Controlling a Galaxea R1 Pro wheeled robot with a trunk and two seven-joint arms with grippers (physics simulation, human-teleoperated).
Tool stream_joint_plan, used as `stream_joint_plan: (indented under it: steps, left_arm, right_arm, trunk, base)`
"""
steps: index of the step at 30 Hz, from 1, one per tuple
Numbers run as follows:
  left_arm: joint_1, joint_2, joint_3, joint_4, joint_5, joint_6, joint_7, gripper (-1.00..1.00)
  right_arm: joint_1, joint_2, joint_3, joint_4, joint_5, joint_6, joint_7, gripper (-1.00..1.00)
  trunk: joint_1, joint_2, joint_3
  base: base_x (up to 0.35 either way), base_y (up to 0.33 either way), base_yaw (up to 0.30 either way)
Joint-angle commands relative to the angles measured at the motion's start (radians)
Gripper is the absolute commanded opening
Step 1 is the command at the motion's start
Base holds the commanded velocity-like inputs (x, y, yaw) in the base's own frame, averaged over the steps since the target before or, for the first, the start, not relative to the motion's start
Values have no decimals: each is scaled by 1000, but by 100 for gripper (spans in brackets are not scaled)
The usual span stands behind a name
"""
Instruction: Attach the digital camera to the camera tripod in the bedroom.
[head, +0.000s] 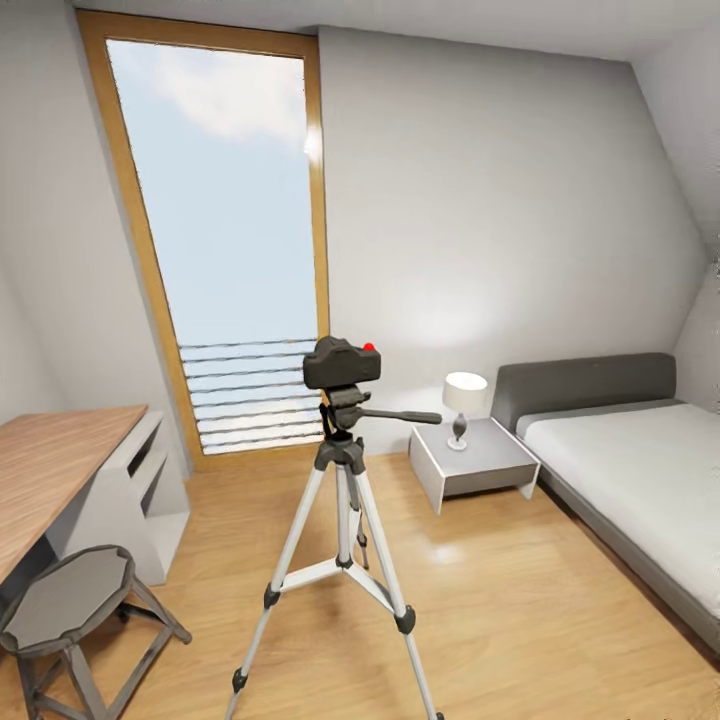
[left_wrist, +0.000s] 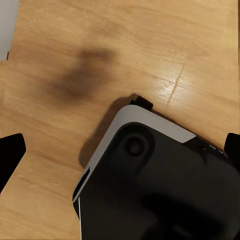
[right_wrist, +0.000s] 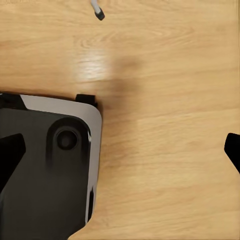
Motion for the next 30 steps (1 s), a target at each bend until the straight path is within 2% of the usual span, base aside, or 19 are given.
stream_joint_plan:
  steps: [1, 17, 30]
  left_arm:
    - [0, 0, -8, 0, 7, 0, 3, 100]
    - [5, -1, -10, -2, 6, -3, -2, 100]
    - [5, -3, -10, -2, 6, -6, -2, 100]
  right_arm:
    - [-1, -1, -9, 3, 8, -6, 2, 100]
    - [-1, -1, -9, 3, 8, -4, 2, 100]
    - [-1, -2, -5, 2, 15, 0, 3, 100]
  trunk:
    - [0, -1, 1]
    - [0, -1, 25]
    - [0, -1, 27]
  base:
    - [0, 0, -135]
    - [0, 0, -131]
    - [0, 0, -19]
